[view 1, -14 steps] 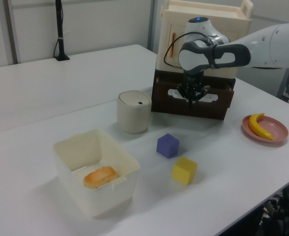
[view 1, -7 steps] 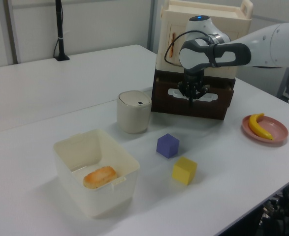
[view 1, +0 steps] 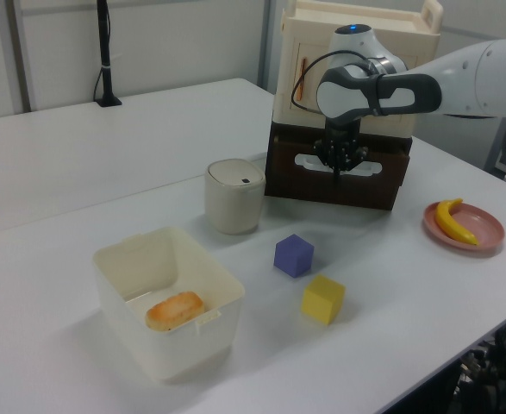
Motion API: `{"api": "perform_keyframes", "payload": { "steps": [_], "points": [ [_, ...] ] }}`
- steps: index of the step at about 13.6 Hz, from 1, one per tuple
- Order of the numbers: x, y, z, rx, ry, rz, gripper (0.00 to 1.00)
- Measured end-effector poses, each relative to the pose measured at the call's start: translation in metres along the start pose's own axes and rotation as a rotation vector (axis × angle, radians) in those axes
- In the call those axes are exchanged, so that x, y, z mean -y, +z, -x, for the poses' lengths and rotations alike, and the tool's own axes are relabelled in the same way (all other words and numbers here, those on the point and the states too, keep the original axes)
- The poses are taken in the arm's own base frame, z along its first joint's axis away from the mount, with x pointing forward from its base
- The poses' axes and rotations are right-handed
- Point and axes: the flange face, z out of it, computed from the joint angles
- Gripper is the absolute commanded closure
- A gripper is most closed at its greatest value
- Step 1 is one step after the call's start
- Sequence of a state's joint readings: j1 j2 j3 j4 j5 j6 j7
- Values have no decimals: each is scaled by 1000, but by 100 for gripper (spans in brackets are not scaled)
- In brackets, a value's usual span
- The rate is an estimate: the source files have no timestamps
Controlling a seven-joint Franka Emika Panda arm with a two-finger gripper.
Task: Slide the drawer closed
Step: 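Push the drawer front inward with the gripper until flush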
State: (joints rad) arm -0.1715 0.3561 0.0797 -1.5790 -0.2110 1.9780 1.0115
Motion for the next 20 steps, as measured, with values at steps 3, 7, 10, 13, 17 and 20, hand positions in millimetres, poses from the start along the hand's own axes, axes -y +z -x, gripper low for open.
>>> {"api": "perform_keyframes", "payload": {
  "steps": [3, 7, 10, 13, 17, 20],
  "points": [
    [-3, 1, -6, -1, 10, -1, 100],
    [-2, 3, -11, -13, 25, -21, 100],
    [-2, 1, -20, -21, 41, -33, 100],
    [-4, 0, -28, -26, 53, -38, 100],
    [-4, 2, -32, -25, 63, -39, 100],
    [-7, 1, -38, -28, 78, -41, 100]
  ]
}}
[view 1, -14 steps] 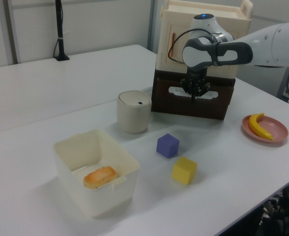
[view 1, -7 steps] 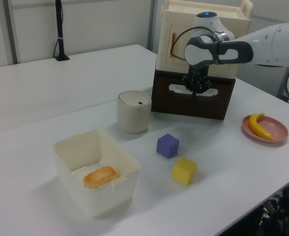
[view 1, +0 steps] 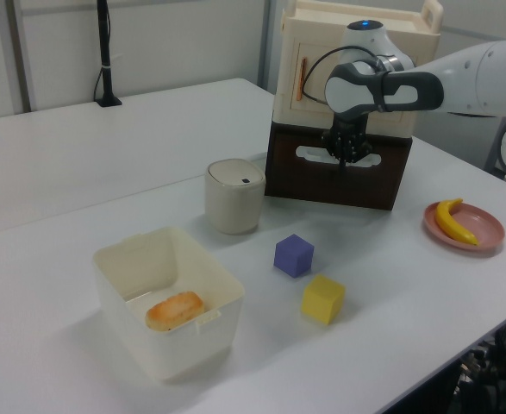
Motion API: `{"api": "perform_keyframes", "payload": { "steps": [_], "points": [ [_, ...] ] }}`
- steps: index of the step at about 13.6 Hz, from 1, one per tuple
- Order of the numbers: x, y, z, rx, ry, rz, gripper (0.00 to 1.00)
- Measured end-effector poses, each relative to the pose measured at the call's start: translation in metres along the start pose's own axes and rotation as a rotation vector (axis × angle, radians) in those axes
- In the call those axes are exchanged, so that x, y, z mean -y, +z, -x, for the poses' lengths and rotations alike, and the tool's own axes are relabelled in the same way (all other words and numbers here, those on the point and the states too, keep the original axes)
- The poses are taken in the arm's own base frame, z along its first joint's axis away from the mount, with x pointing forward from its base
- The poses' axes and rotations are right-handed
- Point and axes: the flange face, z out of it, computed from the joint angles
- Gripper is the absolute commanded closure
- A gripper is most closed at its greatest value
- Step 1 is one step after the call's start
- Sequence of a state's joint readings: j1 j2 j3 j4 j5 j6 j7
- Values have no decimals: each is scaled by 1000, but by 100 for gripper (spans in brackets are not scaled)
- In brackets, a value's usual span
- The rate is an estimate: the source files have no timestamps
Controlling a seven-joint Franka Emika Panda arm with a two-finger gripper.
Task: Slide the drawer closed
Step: 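Push the drawer front inward with the gripper until flush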
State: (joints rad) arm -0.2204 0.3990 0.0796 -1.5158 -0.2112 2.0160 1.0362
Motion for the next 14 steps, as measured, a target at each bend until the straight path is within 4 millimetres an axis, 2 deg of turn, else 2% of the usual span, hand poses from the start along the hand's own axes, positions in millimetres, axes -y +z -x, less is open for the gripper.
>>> {"api": "perform_keyframes", "payload": {
  "steps": [8, 14],
  "points": [
    [-7, -3, -17, -14, 44, -17, 100],
    [-8, -2, -20, -16, 61, -20, 100]
  ]
}}
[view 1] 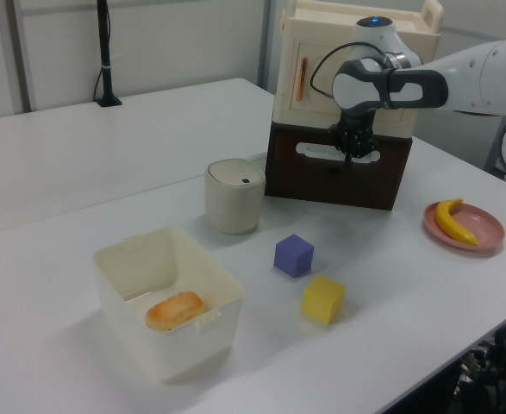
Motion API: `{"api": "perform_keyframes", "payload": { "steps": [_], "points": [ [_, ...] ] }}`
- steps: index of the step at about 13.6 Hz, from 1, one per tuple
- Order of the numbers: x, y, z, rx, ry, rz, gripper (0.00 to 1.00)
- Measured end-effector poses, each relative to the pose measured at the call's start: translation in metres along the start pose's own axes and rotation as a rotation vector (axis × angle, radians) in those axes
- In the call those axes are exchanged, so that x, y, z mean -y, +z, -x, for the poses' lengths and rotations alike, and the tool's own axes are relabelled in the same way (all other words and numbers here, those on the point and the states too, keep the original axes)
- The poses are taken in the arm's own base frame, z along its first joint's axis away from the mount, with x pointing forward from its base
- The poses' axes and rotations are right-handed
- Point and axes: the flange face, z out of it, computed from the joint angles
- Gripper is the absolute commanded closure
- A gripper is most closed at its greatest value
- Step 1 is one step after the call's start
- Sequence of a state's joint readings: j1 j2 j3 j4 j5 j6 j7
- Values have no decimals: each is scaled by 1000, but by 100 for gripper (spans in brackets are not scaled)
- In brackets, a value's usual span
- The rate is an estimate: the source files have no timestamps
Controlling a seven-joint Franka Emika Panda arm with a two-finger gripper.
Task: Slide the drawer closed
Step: 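Push the drawer front inward with the gripper until flush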
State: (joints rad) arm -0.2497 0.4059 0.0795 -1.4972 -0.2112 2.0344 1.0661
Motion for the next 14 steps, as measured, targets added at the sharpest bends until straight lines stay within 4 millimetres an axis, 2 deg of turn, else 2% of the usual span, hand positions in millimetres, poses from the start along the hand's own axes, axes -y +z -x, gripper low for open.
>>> {"api": "perform_keyframes", "payload": {
  "steps": [14],
  "points": [
    [-2, 10, -12, 0, 58, 1, 100]
  ]
}}
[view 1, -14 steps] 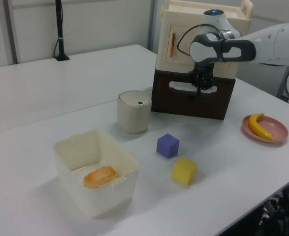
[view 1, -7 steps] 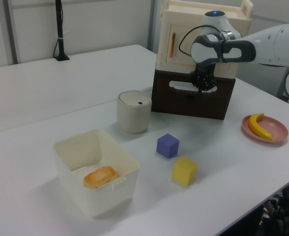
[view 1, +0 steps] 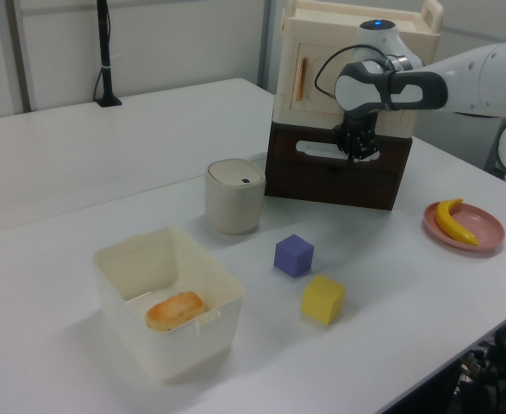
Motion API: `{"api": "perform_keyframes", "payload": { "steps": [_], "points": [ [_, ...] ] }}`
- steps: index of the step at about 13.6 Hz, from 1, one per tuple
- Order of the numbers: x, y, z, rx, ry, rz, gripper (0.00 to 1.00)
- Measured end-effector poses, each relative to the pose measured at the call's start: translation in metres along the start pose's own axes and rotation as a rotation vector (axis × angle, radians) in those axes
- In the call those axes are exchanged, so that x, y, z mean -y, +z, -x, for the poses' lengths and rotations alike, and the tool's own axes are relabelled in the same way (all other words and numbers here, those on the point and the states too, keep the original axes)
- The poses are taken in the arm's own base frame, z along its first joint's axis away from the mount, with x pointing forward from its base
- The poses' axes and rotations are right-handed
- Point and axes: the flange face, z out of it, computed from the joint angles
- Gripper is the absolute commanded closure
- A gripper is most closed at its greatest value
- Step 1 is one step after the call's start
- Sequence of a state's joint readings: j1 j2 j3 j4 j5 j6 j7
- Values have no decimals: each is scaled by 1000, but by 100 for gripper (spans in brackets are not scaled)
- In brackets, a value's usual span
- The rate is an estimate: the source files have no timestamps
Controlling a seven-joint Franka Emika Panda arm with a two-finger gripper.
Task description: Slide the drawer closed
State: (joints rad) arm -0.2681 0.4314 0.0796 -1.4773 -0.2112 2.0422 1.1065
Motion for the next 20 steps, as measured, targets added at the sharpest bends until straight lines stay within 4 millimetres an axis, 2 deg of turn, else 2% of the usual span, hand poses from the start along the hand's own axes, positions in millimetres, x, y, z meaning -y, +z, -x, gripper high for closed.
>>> {"api": "perform_keyframes", "payload": {
  "steps": [2, 4, 8, 10, 11, 13, 14, 16, 18, 19, 20],
  "points": [
    [0, 0, 0, 0, 0, 0, 100],
    [0, 0, 0, 0, -2, 0, 95],
    [1, -1, 1, -3, -80, -3, 91],
    [7, -11, 8, -9, -149, -18, 87],
    [12, -21, 16, -16, -194, -31, 82],
    [20, -48, 44, -13, -319, -25, 70],
    [25, -71, 73, 1, -419, -4, 65],
    [25, -101, 108, 21, -554, 27, 52],
    [19, -132, 141, 44, -711, 59, 27],
    [15, -146, 156, 58, -803, 74, 4],
    [9, -163, 174, 80, -938, 92, 0]
  ]
}}
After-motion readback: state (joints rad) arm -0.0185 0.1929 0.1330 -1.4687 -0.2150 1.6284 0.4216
